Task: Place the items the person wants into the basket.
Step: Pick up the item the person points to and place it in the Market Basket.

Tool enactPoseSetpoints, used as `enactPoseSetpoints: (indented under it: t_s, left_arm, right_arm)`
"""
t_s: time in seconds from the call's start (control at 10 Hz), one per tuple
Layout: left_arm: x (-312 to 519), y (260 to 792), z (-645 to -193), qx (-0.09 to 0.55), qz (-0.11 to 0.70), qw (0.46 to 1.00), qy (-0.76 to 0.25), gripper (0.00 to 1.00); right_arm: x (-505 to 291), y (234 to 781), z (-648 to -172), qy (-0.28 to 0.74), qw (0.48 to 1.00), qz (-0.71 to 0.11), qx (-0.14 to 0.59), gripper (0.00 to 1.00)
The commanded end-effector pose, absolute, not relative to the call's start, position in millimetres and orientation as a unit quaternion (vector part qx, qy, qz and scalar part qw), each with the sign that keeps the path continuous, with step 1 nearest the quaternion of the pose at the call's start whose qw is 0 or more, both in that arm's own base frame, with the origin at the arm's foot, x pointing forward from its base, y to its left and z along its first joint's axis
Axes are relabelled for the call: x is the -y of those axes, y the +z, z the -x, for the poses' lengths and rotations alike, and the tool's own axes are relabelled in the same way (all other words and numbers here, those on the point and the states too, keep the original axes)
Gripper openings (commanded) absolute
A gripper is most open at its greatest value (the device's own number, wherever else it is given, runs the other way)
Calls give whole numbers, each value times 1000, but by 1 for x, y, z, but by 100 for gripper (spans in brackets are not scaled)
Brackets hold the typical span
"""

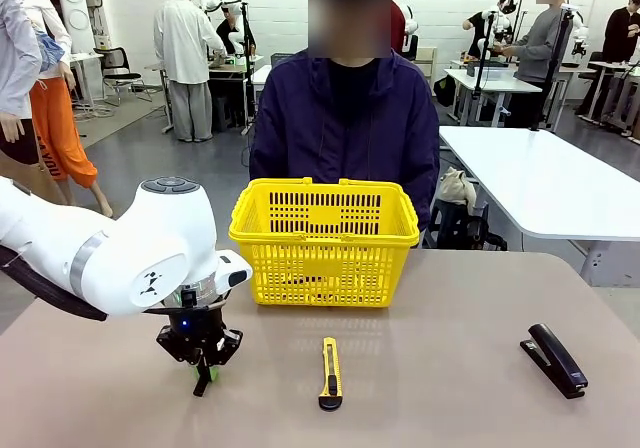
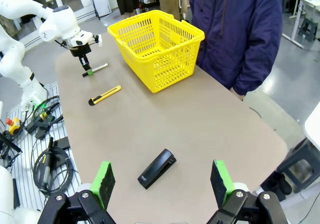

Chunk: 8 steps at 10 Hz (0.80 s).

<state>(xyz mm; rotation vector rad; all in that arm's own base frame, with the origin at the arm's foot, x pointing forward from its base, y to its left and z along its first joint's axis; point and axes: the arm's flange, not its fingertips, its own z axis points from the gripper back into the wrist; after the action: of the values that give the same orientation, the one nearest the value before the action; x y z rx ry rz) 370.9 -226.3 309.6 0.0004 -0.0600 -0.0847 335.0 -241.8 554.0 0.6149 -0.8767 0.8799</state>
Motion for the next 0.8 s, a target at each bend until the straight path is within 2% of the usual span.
enactPoseSetpoints:
  t_s: [0.0, 0.2, 0.5, 0.7]
  left_arm:
    - [224, 306, -370, 29, -15, 999, -36, 0]
    - [207, 366, -361, 33, 1, 998, -60, 0]
    - [183, 497, -327, 43, -14, 992, -114, 0]
    - [173, 548, -312, 45, -4, 989, -138, 0]
  right_arm:
    - [242, 553, -337, 408, 760, -287, 417, 100]
    - [242, 553, -337, 408, 760, -287, 417, 100]
    - [242, 553, -337, 408, 760, -287, 417, 100]
    - [242, 553, -337, 408, 760, -287, 417, 100]
